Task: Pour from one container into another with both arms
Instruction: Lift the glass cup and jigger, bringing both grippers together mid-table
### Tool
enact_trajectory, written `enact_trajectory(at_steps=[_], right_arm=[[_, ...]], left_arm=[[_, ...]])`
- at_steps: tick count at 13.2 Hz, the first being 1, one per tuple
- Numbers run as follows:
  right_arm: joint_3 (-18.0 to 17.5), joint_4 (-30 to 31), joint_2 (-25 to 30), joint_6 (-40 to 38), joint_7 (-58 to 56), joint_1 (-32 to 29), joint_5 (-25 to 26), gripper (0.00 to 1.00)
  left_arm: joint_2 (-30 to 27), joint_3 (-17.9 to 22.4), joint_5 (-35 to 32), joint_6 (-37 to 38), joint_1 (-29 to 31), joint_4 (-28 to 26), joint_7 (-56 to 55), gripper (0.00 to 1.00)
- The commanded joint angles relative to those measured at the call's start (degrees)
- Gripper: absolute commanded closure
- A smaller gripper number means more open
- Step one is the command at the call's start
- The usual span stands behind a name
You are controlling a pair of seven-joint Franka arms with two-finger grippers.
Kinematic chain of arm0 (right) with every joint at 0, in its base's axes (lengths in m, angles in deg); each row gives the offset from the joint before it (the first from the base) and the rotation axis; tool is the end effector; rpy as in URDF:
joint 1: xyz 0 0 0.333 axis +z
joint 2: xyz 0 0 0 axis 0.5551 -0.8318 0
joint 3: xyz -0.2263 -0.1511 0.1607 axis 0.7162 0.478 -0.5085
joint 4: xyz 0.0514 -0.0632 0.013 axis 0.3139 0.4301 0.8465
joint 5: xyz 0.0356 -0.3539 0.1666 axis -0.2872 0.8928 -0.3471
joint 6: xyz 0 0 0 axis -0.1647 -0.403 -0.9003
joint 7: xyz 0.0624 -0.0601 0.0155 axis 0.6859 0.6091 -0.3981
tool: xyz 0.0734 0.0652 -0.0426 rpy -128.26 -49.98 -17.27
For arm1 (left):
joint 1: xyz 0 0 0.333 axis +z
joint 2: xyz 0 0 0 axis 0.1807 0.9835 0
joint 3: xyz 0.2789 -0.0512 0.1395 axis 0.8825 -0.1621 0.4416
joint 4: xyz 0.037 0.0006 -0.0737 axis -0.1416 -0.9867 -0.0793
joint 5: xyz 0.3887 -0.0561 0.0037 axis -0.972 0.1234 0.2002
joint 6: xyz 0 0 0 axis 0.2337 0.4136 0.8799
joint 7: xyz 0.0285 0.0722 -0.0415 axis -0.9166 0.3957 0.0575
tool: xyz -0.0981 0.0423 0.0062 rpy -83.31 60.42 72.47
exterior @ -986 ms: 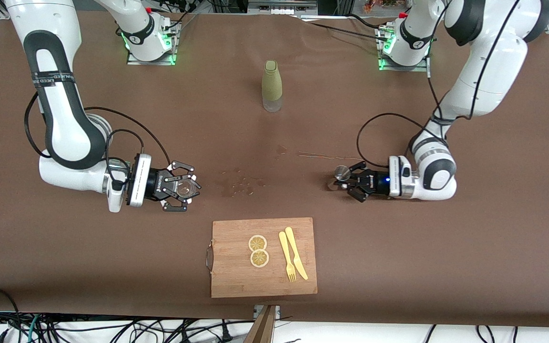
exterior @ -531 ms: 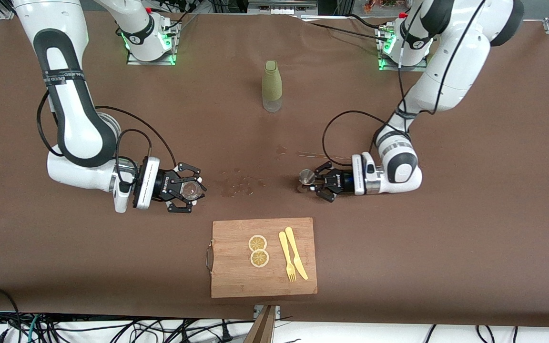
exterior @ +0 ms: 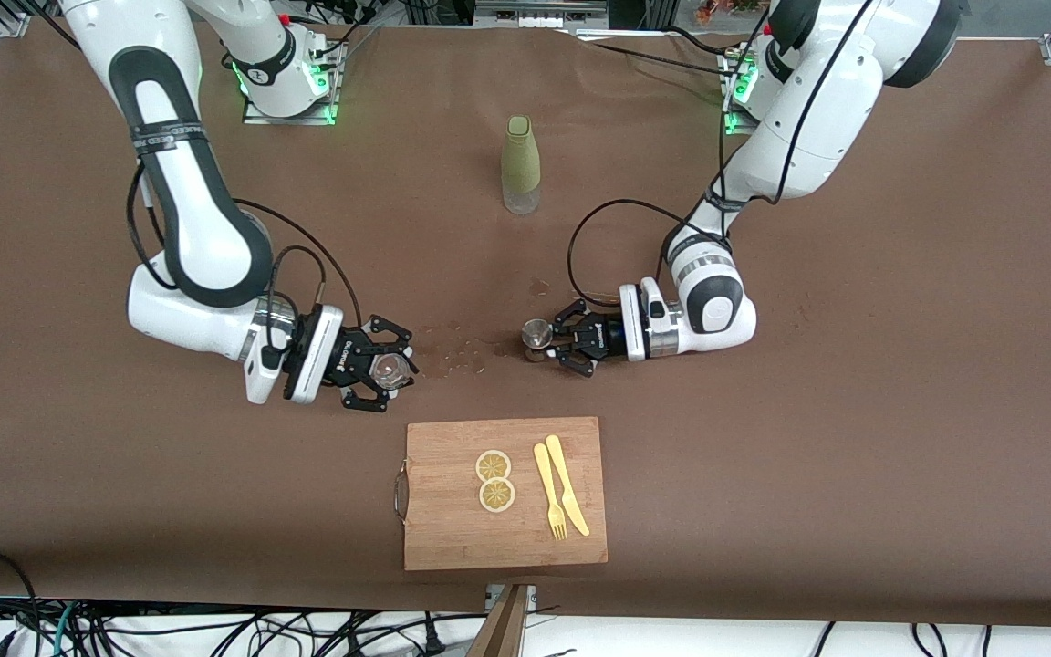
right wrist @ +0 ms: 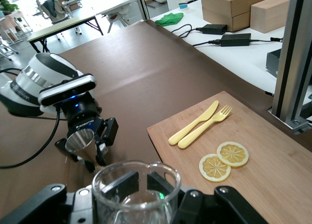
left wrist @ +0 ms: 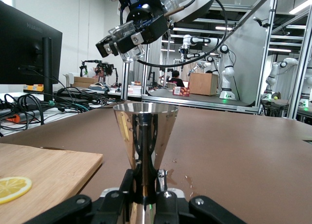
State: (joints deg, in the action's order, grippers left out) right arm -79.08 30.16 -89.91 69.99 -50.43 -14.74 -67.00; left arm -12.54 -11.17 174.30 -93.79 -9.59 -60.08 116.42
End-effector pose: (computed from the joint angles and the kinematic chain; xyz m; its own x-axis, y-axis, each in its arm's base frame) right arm 0.6490 0.2429 0.3100 0.3872 0.4532 0.8030 0.9084 -0.3364 -0.2482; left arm 0.5645 -0.3372 0.0965 0.1053 -0.0311 0.9940 -0.9845 -0.1440 0.0998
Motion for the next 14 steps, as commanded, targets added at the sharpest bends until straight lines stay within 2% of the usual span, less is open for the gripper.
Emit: enact_trajectory(at_steps=[1,14], right_arm=[[1.1,2.1,1.1,5.4,2.1,4.4,0.3,0.82],[1.0,15.5,6.3,8.2,-4.6,9.5,0.4,0.82]], left_arm=[[1.2,0.0,4.2,-2.2,-2.5,1.6,3.8,1.0],[3.2,0.0,10.2,-4.4,-7.8,4.1,3.9,1.0]])
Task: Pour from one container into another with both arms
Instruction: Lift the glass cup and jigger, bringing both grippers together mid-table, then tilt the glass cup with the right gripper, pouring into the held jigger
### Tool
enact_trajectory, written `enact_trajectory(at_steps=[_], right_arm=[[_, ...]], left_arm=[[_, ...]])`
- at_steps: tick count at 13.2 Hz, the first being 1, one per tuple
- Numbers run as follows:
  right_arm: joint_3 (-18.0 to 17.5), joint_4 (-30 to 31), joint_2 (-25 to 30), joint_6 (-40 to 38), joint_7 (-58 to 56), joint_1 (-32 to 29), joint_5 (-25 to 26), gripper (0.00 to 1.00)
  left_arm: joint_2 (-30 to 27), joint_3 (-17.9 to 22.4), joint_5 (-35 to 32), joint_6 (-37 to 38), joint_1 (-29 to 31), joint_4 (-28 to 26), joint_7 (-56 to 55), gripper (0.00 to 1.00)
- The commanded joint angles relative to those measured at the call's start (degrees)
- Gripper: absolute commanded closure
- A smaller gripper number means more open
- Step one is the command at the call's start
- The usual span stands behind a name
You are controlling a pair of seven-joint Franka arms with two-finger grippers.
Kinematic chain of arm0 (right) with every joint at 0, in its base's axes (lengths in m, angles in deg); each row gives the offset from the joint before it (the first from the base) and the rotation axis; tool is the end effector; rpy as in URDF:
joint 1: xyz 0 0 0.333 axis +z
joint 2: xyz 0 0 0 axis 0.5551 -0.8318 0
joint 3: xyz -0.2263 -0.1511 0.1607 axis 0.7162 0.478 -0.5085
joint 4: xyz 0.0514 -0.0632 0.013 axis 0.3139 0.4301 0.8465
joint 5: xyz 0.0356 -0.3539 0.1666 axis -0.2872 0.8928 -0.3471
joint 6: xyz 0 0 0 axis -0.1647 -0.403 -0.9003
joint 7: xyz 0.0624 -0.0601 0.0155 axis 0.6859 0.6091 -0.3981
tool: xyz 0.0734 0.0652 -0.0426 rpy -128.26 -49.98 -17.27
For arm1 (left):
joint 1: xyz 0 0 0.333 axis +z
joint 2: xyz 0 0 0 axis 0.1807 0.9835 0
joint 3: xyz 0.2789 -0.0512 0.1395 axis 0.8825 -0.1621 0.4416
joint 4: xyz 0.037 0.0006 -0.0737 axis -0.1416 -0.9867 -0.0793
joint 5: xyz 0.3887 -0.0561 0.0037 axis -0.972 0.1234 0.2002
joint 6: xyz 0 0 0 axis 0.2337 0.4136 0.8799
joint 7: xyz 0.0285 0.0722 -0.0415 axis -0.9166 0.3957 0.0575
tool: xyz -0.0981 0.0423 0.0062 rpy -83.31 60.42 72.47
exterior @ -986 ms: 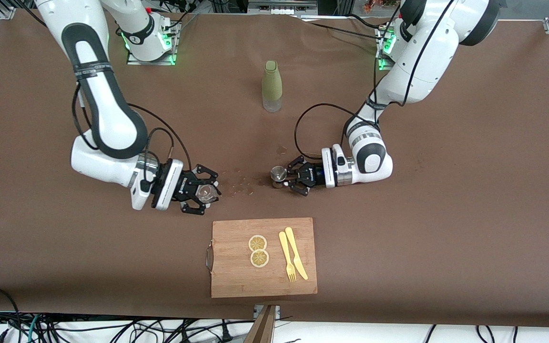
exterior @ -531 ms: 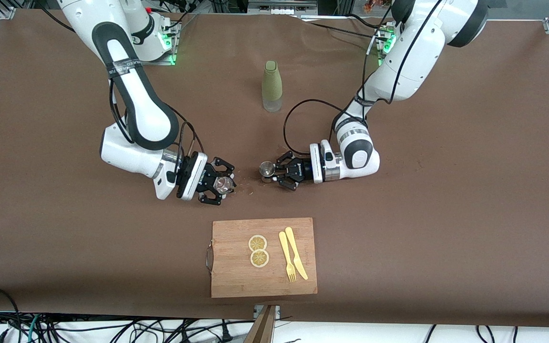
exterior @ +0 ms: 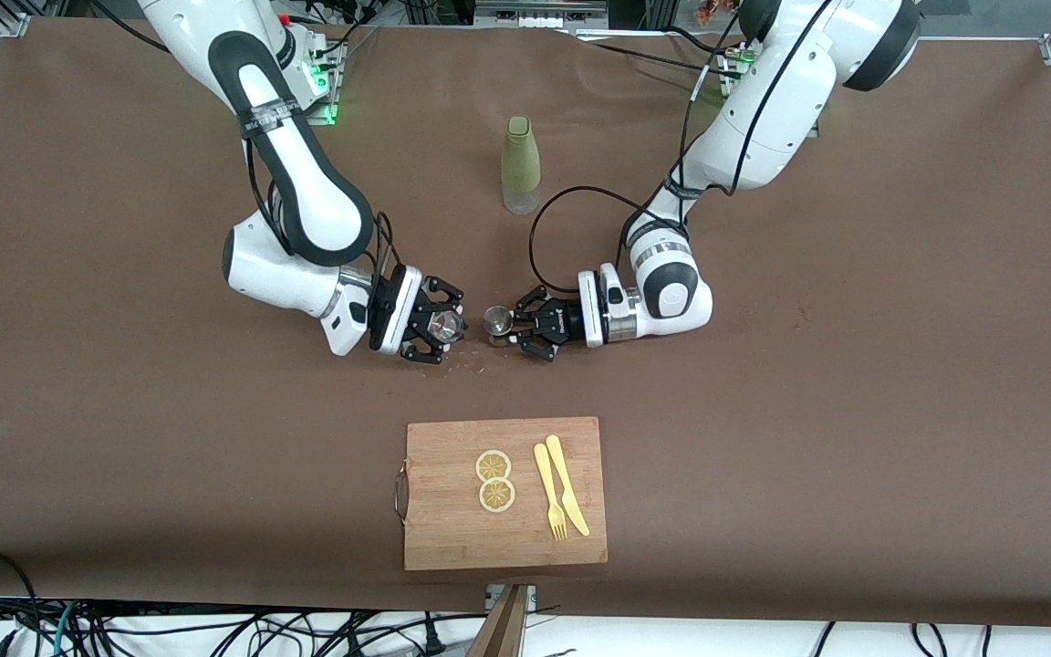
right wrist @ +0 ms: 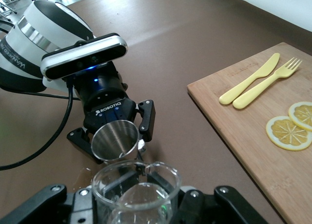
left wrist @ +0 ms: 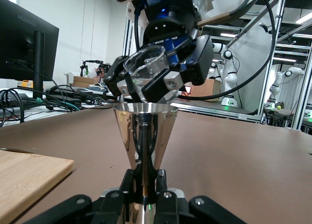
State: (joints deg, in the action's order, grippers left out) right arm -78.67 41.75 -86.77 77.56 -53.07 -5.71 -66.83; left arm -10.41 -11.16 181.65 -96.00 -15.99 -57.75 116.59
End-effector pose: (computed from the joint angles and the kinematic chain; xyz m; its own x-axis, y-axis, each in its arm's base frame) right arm 0.5682 0.2984 0.2590 0.3697 0.5866 0.7206 0.9264 -0.2920 -0.2377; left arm 0.5381 -0.3963 0.0865 0.1432 -0.0061 0.9897 -0.9774 -0.1580 0.1404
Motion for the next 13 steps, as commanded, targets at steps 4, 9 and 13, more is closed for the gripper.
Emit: enact_trajectory(at_steps=[4,9,13], right_arm=[[0.6,5.9,4.2,0.6,-4.1,0.5,0.2,0.82],[2.8,6.3,4.0,1.1,-4.4,3.6,0.3,0.82],[3.4,5.5,4.3,1.8,-1.3,4.2,5.4,0.82]], left_arm=[[1.5,-0.1,3.0,-2.3,-1.8,2.5,3.8,1.0],[1.6,0.0,3.0,-3.1,-2.3,2.8,3.8,1.0],[1.9,0.0,3.0,-3.1,-2.3,3.1,3.8,1.0]])
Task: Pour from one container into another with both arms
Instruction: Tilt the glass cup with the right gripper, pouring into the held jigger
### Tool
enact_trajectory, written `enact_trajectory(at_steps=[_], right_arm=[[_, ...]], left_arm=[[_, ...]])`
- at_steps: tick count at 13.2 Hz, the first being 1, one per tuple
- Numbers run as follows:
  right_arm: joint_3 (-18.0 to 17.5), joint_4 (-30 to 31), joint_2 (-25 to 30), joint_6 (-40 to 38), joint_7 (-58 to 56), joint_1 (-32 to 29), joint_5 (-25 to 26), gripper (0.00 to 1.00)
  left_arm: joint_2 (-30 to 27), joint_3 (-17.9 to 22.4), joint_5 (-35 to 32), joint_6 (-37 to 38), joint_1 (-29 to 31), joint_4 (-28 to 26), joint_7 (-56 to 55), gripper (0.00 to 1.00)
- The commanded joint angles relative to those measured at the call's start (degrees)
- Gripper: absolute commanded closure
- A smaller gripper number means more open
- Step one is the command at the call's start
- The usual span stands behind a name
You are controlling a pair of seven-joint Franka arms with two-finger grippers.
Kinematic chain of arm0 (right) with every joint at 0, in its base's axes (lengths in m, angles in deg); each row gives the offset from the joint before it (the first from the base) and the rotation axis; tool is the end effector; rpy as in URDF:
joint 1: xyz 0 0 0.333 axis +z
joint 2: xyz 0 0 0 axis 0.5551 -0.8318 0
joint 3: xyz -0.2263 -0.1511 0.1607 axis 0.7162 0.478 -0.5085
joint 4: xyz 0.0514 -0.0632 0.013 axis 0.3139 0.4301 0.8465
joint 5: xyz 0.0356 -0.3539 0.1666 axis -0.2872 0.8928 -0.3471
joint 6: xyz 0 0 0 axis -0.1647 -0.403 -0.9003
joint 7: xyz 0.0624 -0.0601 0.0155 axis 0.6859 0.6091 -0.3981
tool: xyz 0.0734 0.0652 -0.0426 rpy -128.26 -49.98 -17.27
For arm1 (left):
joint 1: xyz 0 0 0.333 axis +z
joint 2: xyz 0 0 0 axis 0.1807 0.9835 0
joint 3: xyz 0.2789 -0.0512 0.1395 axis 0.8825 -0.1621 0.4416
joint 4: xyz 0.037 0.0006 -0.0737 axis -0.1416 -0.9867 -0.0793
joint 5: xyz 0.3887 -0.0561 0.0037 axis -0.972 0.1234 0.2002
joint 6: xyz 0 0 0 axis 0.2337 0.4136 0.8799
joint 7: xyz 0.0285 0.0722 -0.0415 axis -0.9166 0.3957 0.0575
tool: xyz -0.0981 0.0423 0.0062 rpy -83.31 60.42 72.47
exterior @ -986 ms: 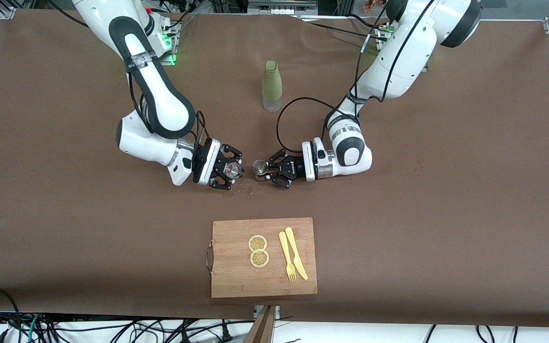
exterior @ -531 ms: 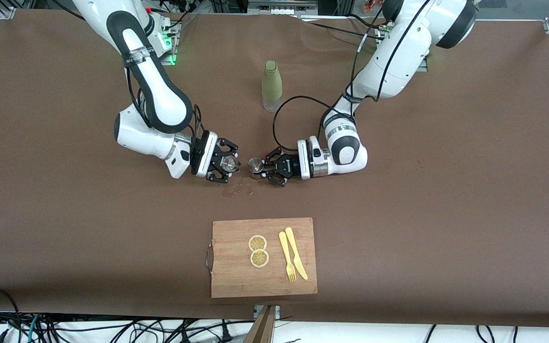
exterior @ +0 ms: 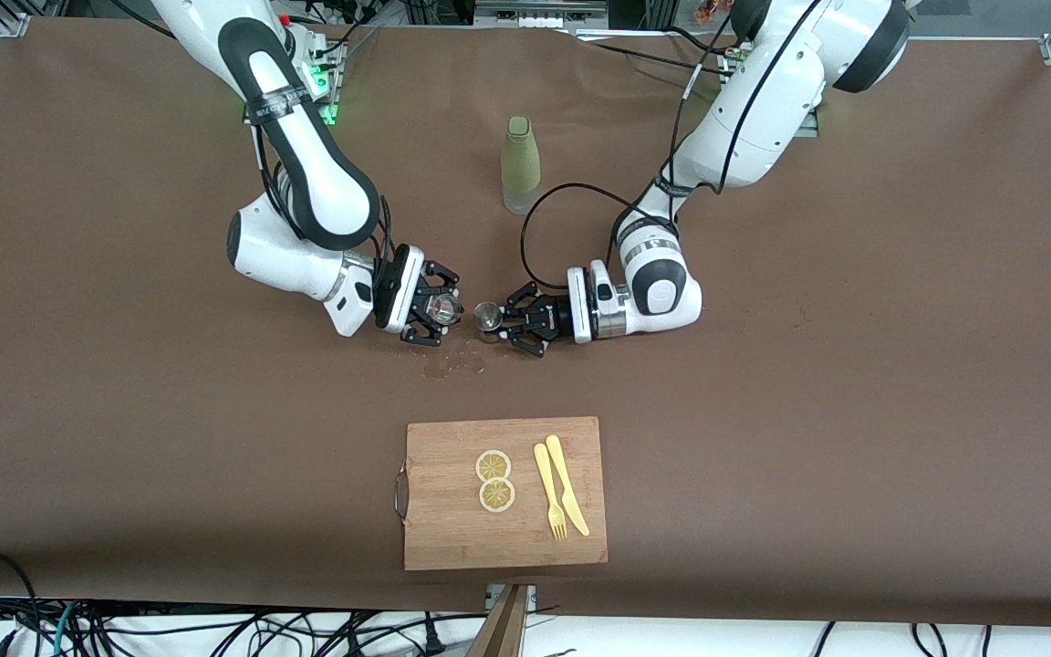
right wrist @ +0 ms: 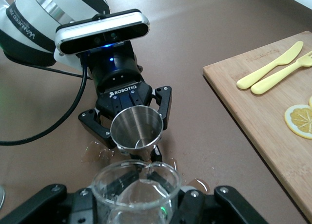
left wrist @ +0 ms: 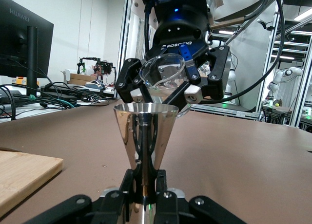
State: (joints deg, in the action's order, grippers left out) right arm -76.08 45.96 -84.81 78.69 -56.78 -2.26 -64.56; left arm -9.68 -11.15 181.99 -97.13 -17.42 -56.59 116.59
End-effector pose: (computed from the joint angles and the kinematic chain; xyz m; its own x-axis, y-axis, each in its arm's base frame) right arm 0.5462 0.2957 0.2507 0.2884 0.6636 0.6903 0.9565 -0.2332 -0.1755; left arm 0.5330 -0.4095 0.0837 0.1414 -0.0187 0.9898 -0.9792 -0.1494 0.1371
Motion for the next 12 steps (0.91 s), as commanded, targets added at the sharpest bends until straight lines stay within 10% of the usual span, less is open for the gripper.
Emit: enact_trajectory(at_steps=[1,12], right_arm=[[0.8,0.8,2.4,0.7,5.0,0.8,6.3,0.82],[0.4,-3.5,3.1,0.3,23.8,1.8,21.2,0.82]], left_arm=[[1.3,0.0,2.6,-2.0,-1.2,1.9,3.8,1.0],[1.3,0.0,2.6,-3.2,-1.3,2.3,3.8,1.0]])
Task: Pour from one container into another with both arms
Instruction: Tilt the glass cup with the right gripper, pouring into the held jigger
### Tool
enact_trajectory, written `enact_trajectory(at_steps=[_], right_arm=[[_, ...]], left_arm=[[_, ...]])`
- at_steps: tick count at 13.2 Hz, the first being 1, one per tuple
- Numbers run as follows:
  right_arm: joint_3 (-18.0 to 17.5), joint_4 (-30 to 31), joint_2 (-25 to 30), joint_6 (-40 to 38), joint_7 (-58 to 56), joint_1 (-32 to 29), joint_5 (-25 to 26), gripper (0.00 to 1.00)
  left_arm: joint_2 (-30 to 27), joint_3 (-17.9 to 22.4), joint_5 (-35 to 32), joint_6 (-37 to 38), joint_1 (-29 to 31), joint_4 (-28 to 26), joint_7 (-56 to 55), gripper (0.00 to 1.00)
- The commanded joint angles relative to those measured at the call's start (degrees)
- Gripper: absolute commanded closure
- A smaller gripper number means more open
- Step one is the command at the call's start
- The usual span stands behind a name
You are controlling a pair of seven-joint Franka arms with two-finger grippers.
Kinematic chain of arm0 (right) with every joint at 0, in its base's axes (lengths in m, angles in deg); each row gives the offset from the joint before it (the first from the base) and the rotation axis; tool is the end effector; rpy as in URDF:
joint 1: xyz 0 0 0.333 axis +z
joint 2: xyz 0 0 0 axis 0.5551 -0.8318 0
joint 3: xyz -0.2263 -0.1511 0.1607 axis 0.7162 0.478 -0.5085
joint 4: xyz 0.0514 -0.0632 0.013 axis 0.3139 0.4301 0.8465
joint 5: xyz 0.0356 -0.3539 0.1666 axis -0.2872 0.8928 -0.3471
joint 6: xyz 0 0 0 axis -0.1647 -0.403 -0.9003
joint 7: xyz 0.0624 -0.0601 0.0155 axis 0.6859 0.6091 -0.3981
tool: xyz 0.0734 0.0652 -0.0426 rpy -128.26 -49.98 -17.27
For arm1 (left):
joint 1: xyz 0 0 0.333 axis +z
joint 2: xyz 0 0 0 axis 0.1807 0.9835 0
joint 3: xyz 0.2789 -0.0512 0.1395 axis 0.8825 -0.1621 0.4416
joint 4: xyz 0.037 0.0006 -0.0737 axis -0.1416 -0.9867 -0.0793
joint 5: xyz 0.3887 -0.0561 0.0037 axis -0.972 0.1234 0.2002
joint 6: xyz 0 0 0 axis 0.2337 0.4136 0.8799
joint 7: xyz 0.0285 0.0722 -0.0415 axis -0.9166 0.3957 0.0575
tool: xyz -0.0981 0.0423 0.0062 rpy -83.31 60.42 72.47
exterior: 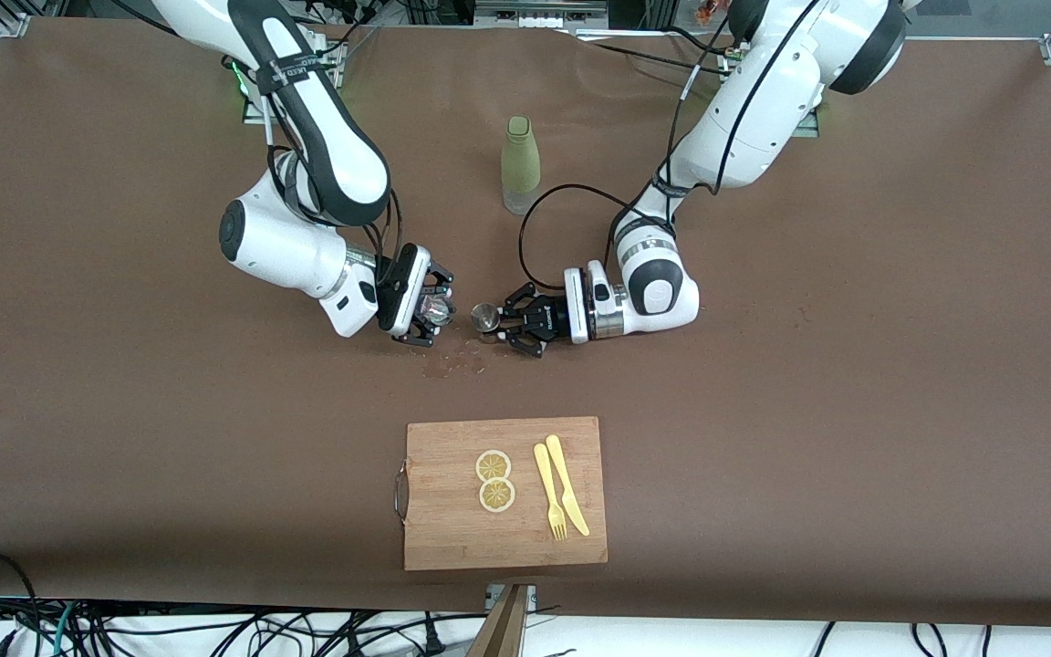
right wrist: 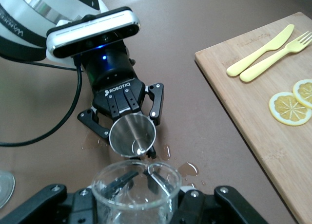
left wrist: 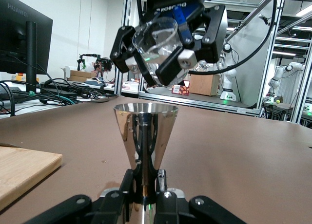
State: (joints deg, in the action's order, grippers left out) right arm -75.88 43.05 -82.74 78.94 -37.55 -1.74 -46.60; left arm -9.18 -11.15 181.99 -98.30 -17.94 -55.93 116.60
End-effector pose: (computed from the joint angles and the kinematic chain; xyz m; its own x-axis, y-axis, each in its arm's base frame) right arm 0.5603 0.3073 0.2949 0.3329 0.7474 0.5750 0.9425 -0.2827 -0.1782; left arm 0.5318 -0.4133 0.0802 0.1415 -0.0352 0.9893 -0.9792 -0.1516 0.1347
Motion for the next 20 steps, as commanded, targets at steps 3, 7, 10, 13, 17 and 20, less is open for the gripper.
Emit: enact_trajectory(at_steps=[3,7,10,13,17,20], right_arm=[[0.1,-1.6,1.5,0.0,11.2,1.9,8.7,0.82],[0.0,-3.0,1.4,0.0,19.5,3.0,15.0,0.82],[-0.9,-3.6,1.4,-0.2,23.2,3.4,16.9,0.82],[-0.9,-4.0,1.4,-1.5,30.0,4.2,23.4,0.82],[-0.9,-4.5,1.3,-2.1,30.4,4.1,24.5,0.82],[-0.9,-4.6,1.5,-2.1,30.5,3.9,24.5,0.82]], left_arm=[[0.8,-0.1,2.6,-2.0,-0.8,1.7,3.8,1.0],[0.8,0.0,2.6,-2.5,-0.8,1.7,3.8,1.0],[1.1,0.0,2.6,-2.6,-0.8,2.1,3.8,1.0],[1.2,-0.1,2.6,-2.6,-0.8,2.1,3.8,1.0],[1.1,0.0,2.5,-2.6,-0.7,2.4,3.8,1.0],[1.1,0.0,2.5,-2.6,-0.7,2.4,3.8,1.0]])
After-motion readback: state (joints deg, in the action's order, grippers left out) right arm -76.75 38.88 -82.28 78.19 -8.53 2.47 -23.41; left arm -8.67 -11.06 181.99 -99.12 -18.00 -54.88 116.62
